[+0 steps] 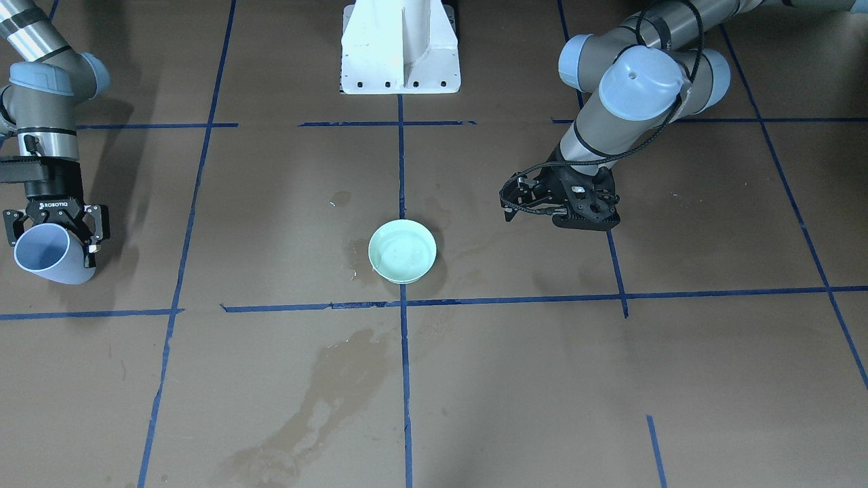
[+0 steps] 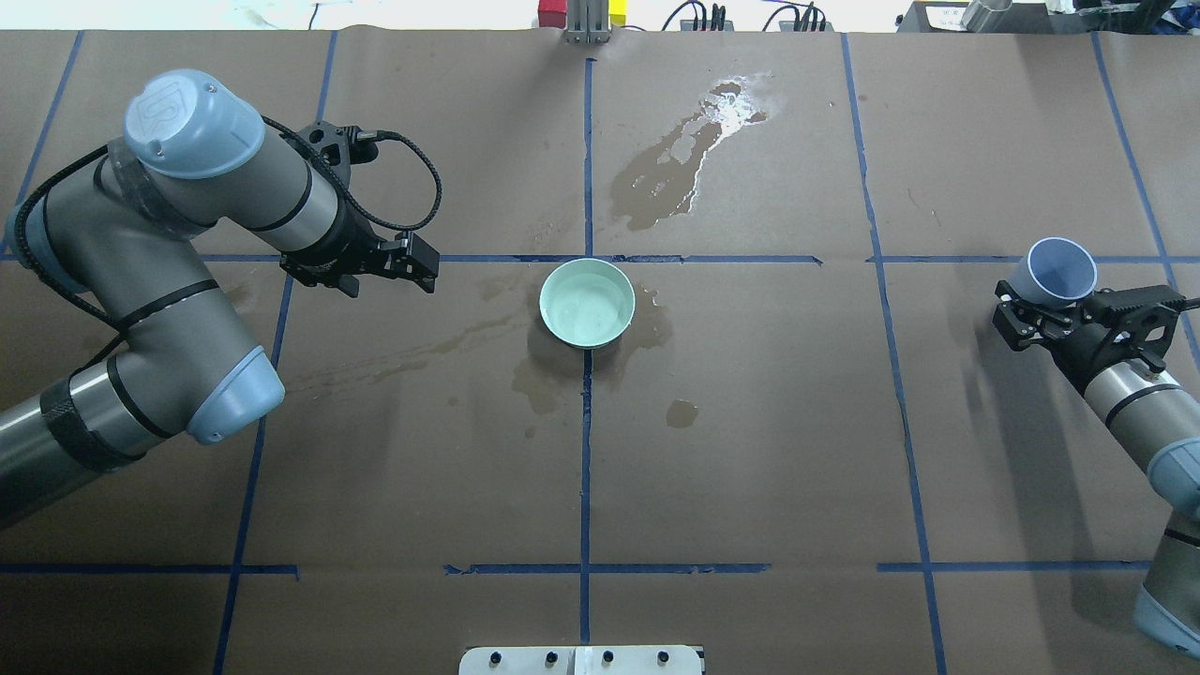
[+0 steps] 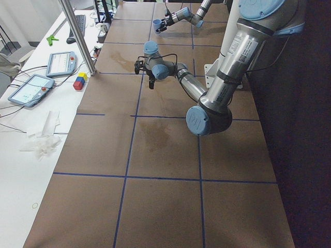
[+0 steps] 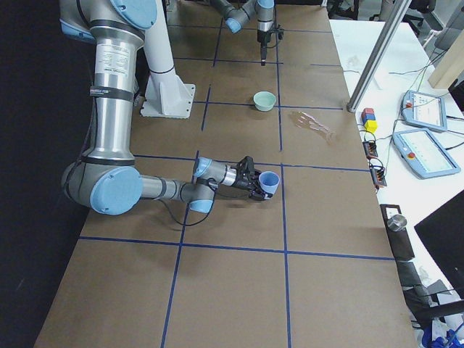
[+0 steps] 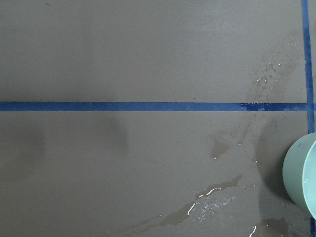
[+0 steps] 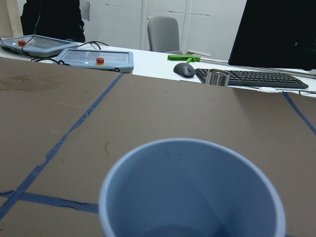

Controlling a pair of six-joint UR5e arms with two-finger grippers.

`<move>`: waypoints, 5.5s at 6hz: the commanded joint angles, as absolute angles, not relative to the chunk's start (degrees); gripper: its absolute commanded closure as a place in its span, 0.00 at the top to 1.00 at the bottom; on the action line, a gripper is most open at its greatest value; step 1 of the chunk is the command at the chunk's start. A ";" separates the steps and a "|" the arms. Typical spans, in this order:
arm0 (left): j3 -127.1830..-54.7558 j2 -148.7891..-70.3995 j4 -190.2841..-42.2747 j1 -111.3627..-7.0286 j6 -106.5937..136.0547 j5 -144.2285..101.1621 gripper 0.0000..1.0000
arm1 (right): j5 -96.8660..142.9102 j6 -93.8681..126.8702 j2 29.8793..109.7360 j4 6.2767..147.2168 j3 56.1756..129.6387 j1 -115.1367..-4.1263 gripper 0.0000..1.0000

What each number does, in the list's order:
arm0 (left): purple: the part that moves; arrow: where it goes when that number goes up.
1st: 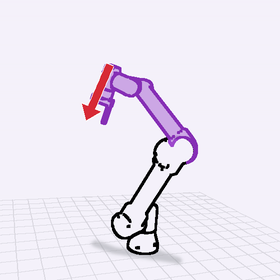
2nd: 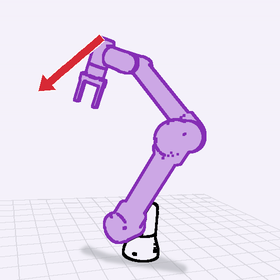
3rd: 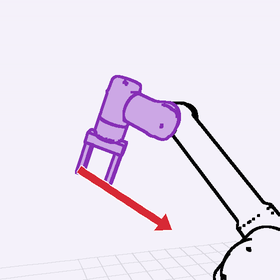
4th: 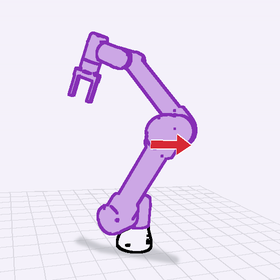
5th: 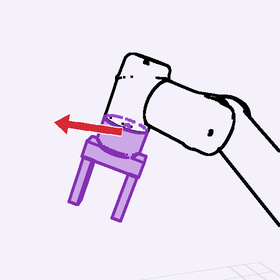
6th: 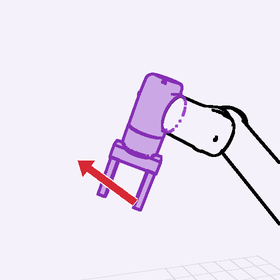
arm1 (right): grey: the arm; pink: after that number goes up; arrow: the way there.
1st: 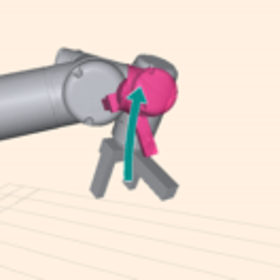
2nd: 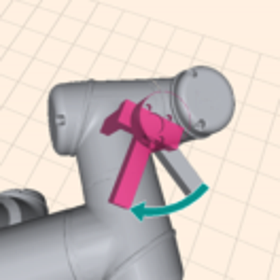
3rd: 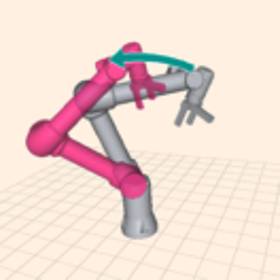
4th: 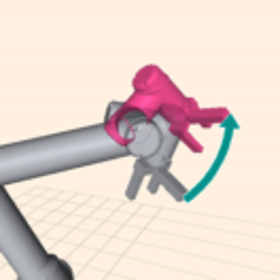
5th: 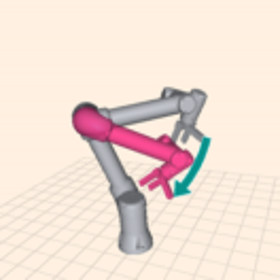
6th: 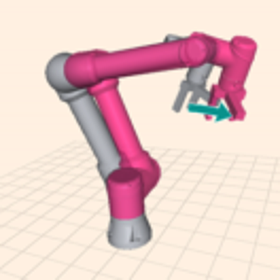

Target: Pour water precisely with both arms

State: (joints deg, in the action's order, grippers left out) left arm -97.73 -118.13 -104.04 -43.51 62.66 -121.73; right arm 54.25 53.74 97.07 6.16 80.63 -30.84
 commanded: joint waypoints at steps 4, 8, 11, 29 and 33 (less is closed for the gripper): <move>-97.73 -118.21 -103.98 -43.51 62.67 -121.73 1.00 | 54.58 54.05 96.86 6.06 80.60 -30.85 1.00; -97.73 -118.13 -104.06 -43.51 62.67 -121.73 1.00 | 54.58 54.40 97.21 -0.86 77.44 -30.50 1.00; -98.09 -118.13 -103.97 -43.51 62.67 -121.73 1.00 | 54.84 58.09 98.87 -3.77 77.69 -27.17 1.00; -86.70 -130.76 -107.29 -36.40 79.43 -111.20 1.00 | 135.79 -12.92 97.47 89.74 97.90 -93.87 1.00; -78.60 -133.24 -114.15 -31.99 83.05 -105.91 0.95 | 135.62 -12.83 97.47 89.74 97.65 -93.87 1.00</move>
